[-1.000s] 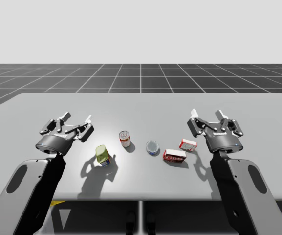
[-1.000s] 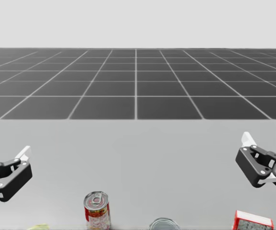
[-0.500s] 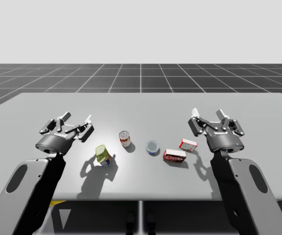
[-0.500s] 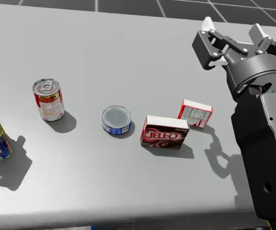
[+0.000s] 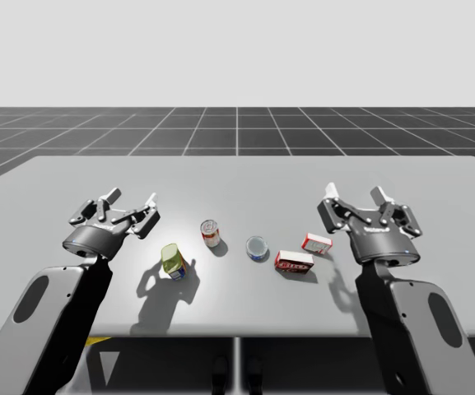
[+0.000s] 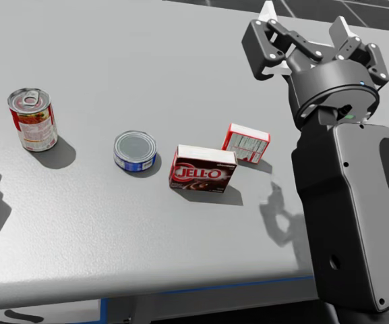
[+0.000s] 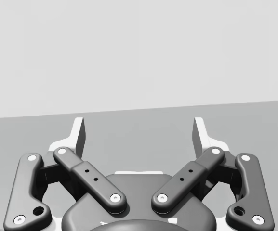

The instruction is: Grasp the pudding box and hold it up.

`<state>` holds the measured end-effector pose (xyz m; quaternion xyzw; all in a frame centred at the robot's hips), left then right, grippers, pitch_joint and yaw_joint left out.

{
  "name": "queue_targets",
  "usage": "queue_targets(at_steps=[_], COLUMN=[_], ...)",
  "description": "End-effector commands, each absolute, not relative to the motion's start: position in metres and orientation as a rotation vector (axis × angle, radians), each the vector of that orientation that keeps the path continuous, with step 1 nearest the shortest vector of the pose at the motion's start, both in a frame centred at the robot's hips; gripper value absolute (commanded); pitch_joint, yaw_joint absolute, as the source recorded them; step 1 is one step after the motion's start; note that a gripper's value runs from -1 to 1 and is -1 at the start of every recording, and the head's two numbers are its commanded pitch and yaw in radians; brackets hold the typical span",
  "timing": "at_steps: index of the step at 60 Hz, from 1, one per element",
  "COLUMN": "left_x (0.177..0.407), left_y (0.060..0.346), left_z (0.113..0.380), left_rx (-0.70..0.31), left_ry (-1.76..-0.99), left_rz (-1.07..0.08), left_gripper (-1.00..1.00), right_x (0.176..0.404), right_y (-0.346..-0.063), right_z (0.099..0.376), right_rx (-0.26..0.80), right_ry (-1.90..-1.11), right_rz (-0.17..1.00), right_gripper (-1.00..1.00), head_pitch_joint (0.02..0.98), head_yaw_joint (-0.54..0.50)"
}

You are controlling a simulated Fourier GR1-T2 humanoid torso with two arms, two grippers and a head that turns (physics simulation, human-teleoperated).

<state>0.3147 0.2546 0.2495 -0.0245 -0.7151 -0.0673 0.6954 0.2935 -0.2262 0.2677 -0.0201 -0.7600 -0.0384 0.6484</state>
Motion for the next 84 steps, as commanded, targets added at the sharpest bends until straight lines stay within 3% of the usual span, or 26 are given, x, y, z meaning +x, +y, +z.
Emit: queue_targets(at_steps=[1,10,25,31,44,60,84], left_x=[0.315,0.315,0.315,0.315,0.315,0.315,0.315], left_y=[0.255,0.255,0.255,0.255,0.255,0.256,0.257], left_z=[0.250,0.249,0.249,0.249,0.248,0.248,0.249], left_rx=[-0.060,-0.063,-0.061,-0.060,-0.058,-0.053,-0.046], left_ry=[-1.595,-1.593,-1.591,-1.589,-1.585,-1.584,-1.587], left_rz=[-0.148,-0.146,-0.149,-0.154,-0.153,-0.151,-0.142], left_gripper=[-1.00,-1.00,-1.00,-1.00,-1.00,-1.00,-1.00], right_x=[0.266,0.231,0.199,0.183,0.165,0.162,0.182], right_y=[-0.213,-0.200,-0.189,-0.180,-0.161,-0.140,-0.119], right_z=[0.274,0.267,0.253,0.239,0.206,0.168,0.142], right_rx=[-0.082,-0.073,-0.096,-0.020,-0.010,-0.043,-0.105], right_ry=[-1.728,-1.720,-1.685,-1.644,-1.606,-1.557,-1.509], right_rz=[-0.086,-0.048,-0.039,-0.072,-0.080,-0.066,-0.083], right_gripper=[-1.00,-1.00,-1.00,-1.00,-1.00,-1.00,-1.00], head_pitch_joint=[0.883,0.876,0.879,0.874,0.873,0.874,0.875], head_yaw_joint=[-0.26,-0.25,-0.26,-0.26,-0.26,-0.26,-0.25])
